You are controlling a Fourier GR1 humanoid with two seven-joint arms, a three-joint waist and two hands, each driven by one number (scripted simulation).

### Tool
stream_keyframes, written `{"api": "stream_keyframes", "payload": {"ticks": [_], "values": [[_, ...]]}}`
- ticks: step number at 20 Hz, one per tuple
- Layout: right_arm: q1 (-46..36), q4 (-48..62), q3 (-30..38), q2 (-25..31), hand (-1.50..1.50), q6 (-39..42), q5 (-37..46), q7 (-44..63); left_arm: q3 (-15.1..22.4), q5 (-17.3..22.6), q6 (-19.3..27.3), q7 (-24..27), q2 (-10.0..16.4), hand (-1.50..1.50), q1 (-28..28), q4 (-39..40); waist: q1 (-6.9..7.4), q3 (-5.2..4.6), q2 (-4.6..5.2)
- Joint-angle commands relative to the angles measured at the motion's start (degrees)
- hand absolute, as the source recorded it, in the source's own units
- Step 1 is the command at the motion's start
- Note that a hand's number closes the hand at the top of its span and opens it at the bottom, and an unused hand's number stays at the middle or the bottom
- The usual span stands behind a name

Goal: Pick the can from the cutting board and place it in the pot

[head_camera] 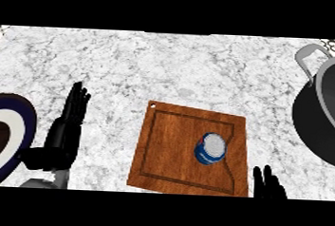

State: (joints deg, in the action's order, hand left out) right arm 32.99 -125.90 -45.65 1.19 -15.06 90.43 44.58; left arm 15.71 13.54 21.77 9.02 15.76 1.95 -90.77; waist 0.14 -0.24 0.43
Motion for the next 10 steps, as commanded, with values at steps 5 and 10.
{"api": "stream_keyframes", "payload": {"ticks": [5, 10], "values": [[-18.3, 8.2, -2.2, -0.9, -1.50, 10.0, -4.3, 20.5, -2.1, 0.1, -2.3, 1.8, -0.9, 0.00, 2.2, 4.7, 0.32, 0.18, -0.08], [-23.1, 14.1, 0.6, -0.8, -1.50, 6.8, -9.0, 21.2, -3.9, 1.1, -4.2, 1.9, 0.7, 0.00, -0.4, 1.6, 0.59, 0.21, -0.18]]}}
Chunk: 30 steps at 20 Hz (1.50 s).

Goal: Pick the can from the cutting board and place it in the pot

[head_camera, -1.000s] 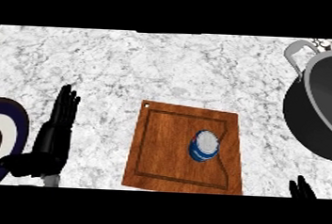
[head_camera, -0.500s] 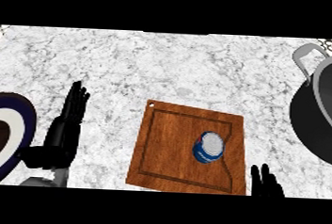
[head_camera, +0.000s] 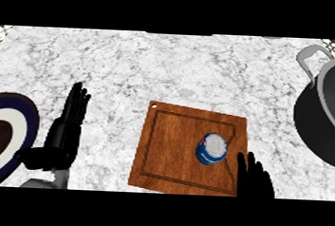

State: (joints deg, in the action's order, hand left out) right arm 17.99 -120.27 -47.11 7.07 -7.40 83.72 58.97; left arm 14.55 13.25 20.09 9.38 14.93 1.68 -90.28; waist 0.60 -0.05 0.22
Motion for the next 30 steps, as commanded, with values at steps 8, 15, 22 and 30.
{"api": "stream_keyframes", "payload": {"ticks": [8, 15, 22, 30], "values": [[-9.5, 10.4, -0.2, -6.8, -1.50, -2.4, -0.8, 9.7, -2.0, -0.4, -2.9, 2.8, -1.5, 0.00, -1.2, 2.9, -0.52, 0.03, -0.21], [-18.0, 18.1, 7.7, -7.0, -1.50, -3.6, -7.6, 7.5, -3.6, -1.9, -4.3, 0.2, -1.4, 0.00, 0.4, 2.1, -0.35, 0.05, -0.20], [-19.0, 21.1, 9.8, -7.0, 1.50, -6.5, 3.0, 1.5, -3.9, -4.0, -3.2, -3.7, -2.2, 0.00, -1.4, -2.9, -0.50, 0.05, -0.26], [-16.2, 18.8, 9.5, -7.1, 1.50, -6.4, 6.7, -0.3, -3.5, -7.4, -2.3, -6.2, -5.8, 0.00, -1.9, -5.3, -0.62, 0.06, -0.30]]}}
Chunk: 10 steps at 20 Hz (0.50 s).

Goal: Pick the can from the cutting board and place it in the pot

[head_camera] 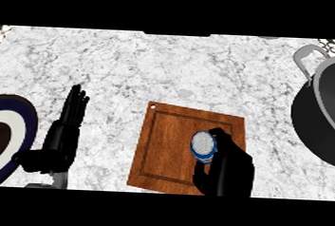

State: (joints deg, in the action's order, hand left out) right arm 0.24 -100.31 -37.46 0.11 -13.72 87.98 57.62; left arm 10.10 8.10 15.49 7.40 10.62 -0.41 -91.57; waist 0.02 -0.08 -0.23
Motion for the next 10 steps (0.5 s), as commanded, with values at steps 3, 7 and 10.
{"api": "stream_keyframes", "payload": {"ticks": [3, 7, 10], "values": [[-12.7, 12.5, 19.9, -0.1, 1.50, 3.4, -11.1, 4.8, 0.2, -1.0, 0.5, -1.0, -0.5, 0.00, 3.5, 0.7, 2.01, 0.22, 1.89], [-17.3, 16.2, 31.8, -0.1, 1.50, 8.0, -15.1, 8.4, 1.1, -0.6, -0.6, 0.3, -0.8, 0.00, 3.1, -0.6, 3.34, 0.19, 3.35], [-26.4, 22.8, 38.5, 2.8, 1.50, 9.7, -14.4, 9.6, 2.3, -1.0, -1.2, 0.4, -1.2, 0.00, 3.3, 0.0, 5.16, 0.05, 3.12]]}}
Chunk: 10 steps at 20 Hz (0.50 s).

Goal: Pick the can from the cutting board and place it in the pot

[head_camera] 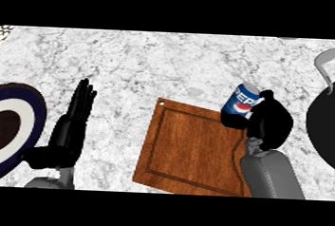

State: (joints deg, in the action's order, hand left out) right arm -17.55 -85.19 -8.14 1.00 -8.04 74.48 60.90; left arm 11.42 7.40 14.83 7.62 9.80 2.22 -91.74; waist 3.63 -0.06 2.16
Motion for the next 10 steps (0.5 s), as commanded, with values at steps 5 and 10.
{"api": "stream_keyframes", "payload": {"ticks": [5, 10], "values": [[-24.5, 20.1, 15.4, 9.8, 1.50, 3.4, 5.0, 6.8, 2.1, -0.9, -0.6, 0.3, -1.3, 0.00, 1.4, 1.3, 2.96, -0.02, 0.32], [-37.6, 31.0, 16.1, 13.0, 1.50, 5.1, 13.7, 10.1, 2.4, -0.7, -0.8, -1.1, -1.6, 0.00, 2.2, 1.2, 2.86, -0.07, -0.32]]}}
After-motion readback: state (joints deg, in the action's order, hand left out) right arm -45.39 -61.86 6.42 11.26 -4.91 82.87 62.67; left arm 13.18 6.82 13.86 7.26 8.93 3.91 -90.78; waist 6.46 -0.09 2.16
